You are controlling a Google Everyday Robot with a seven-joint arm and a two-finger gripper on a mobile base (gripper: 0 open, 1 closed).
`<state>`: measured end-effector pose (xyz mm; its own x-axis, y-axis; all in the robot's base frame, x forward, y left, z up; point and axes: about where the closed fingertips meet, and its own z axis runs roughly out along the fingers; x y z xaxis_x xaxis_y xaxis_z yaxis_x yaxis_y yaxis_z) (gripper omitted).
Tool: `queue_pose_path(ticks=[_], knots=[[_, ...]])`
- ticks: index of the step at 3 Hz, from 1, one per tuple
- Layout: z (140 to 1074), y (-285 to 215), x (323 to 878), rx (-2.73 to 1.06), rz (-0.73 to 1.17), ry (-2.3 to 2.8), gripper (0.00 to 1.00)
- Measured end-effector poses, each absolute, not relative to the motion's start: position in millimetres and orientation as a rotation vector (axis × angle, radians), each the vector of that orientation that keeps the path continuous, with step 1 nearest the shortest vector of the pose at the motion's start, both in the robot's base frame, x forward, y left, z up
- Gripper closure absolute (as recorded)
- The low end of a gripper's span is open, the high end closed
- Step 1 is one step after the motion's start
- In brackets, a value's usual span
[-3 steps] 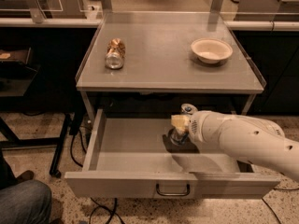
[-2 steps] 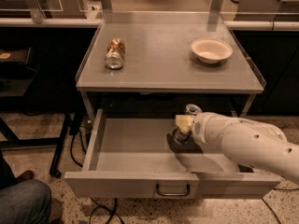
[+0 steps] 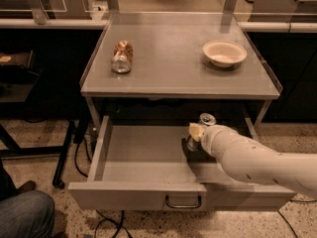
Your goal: Place redbull can into top drawer
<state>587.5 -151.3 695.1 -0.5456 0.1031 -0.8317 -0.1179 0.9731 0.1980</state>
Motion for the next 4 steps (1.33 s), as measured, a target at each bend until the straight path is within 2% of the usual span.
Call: queue_pose_path(ticks=[2, 4], knots=[[692.1, -144.0, 579.6, -0.019, 0.248, 2.124, 1.00], [656.1, -146.2, 547.3, -0.090, 0.105, 2.156, 1.00]])
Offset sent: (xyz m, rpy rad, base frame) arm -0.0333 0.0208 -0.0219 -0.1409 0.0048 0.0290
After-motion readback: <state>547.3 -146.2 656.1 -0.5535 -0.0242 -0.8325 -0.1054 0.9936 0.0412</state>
